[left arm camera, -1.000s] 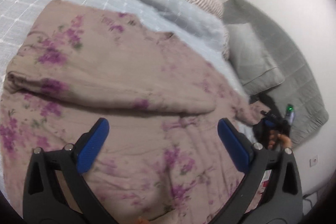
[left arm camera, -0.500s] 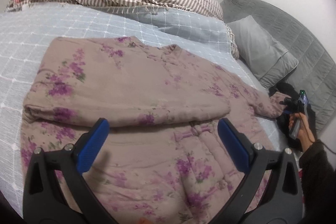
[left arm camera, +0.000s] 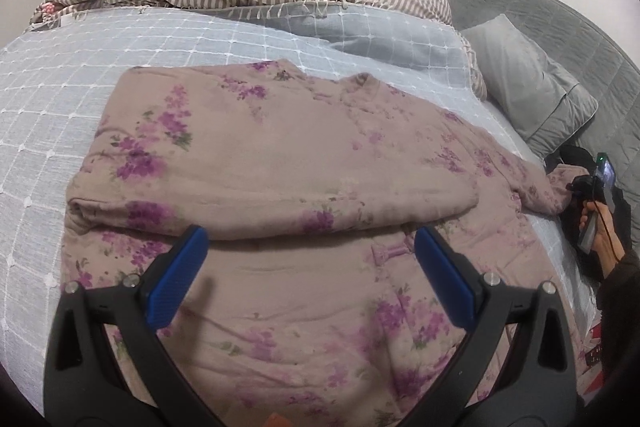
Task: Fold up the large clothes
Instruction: 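Move the right tool to the other sleeve cuff and grasp it, then lift the sleeve with the right tool and lay it across the jacket front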
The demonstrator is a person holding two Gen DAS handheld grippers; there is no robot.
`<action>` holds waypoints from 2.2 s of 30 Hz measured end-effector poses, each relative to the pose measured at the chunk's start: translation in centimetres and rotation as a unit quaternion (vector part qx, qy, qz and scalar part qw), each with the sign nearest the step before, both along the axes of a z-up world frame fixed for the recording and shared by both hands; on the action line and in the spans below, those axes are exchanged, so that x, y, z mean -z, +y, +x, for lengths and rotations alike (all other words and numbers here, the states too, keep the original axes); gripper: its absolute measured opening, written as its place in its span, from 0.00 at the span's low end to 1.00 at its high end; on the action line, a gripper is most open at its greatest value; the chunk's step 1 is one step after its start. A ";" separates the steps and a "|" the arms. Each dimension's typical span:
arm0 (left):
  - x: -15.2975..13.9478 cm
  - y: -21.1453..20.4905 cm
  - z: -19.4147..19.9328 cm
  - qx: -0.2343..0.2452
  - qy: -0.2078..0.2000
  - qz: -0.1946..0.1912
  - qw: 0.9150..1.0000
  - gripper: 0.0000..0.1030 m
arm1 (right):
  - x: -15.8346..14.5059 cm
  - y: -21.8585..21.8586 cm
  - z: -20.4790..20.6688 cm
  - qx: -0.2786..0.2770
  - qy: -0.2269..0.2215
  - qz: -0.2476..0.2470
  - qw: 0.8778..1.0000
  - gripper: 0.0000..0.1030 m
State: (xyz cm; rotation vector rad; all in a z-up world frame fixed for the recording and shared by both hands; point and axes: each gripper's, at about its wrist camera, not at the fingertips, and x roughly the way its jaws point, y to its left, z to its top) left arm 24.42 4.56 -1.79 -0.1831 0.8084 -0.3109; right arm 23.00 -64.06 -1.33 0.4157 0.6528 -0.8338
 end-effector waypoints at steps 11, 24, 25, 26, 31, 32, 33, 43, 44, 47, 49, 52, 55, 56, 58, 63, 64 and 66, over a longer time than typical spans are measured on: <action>-1.2 0.4 -0.6 -0.022 -0.010 0.017 1.000 1.00 | -11.4 13.3 1.5 -0.126 -0.033 -0.123 0.984 0.07; -1.4 3.4 -0.1 -0.061 0.007 -0.017 0.998 1.00 | -15.9 35.1 5.0 -0.324 -0.032 -0.177 0.929 0.07; -1.3 3.4 0.0 -0.059 0.008 -0.018 0.998 1.00 | -15.4 37.4 5.4 -0.347 -0.029 -0.174 0.921 0.07; -1.3 3.4 0.0 -0.057 0.008 -0.019 0.998 1.00 | -14.8 38.9 5.8 -0.364 -0.025 -0.172 0.915 0.07; -1.4 3.6 0.0 -0.055 0.009 -0.020 0.998 1.00 | -10.6 45.5 7.4 -0.436 0.004 -0.150 0.887 0.07; -1.4 3.7 0.0 -0.061 0.010 -0.018 0.998 1.00 | -9.5 46.7 7.8 -0.450 0.014 -0.143 0.881 0.07; -1.4 3.8 0.0 -0.064 0.012 -0.014 0.998 1.00 | -8.1 48.1 8.3 -0.465 0.030 -0.137 0.874 0.08; 0.3 4.3 1.0 -0.051 0.062 -0.035 0.996 1.00 | 0.9 49.7 10.6 -0.526 0.127 -0.009 0.841 0.12; 0.3 4.2 1.0 -0.050 0.063 -0.033 0.996 1.00 | 1.0 49.0 10.2 -0.533 0.122 0.008 0.837 0.13; 0.5 3.6 0.9 -0.039 0.067 -0.025 0.997 1.00 | 0.5 47.9 7.9 -0.548 0.097 0.043 0.830 0.26; 0.4 3.1 0.7 -0.033 0.066 -0.016 0.997 1.00 | 0.2 46.7 6.6 -0.552 0.076 0.066 0.828 0.55; 0.5 1.6 0.7 -0.021 0.068 0.002 0.997 1.00 | -0.7 44.1 3.7 -0.549 0.028 0.088 0.831 0.76; 0.2 -0.7 0.8 -0.010 0.061 0.029 0.998 1.00 | -0.9 41.2 1.8 -0.537 0.007 0.103 0.837 0.76; 0.1 -1.6 0.7 -0.007 0.057 0.041 0.998 1.00 | -0.8 40.3 1.5 -0.529 0.003 0.104 0.842 0.76; -0.3 -3.8 0.6 0.010 0.044 0.056 0.997 1.00 | -0.7 38.2 0.6 -0.510 -0.009 0.110 0.853 0.76; 0.0 -8.4 1.6 0.054 0.050 0.048 0.996 1.00 | 0.6 33.0 -0.4 -0.451 -0.024 0.140 0.881 0.76; 0.2 -9.2 2.0 0.058 0.055 0.044 0.996 1.00 | 0.8 32.0 -0.6 -0.435 -0.023 0.137 0.890 0.76; 0.5 -10.5 2.6 0.063 0.058 0.044 0.995 1.00 | 0.8 30.9 -0.9 -0.414 -0.024 0.122 0.902 0.76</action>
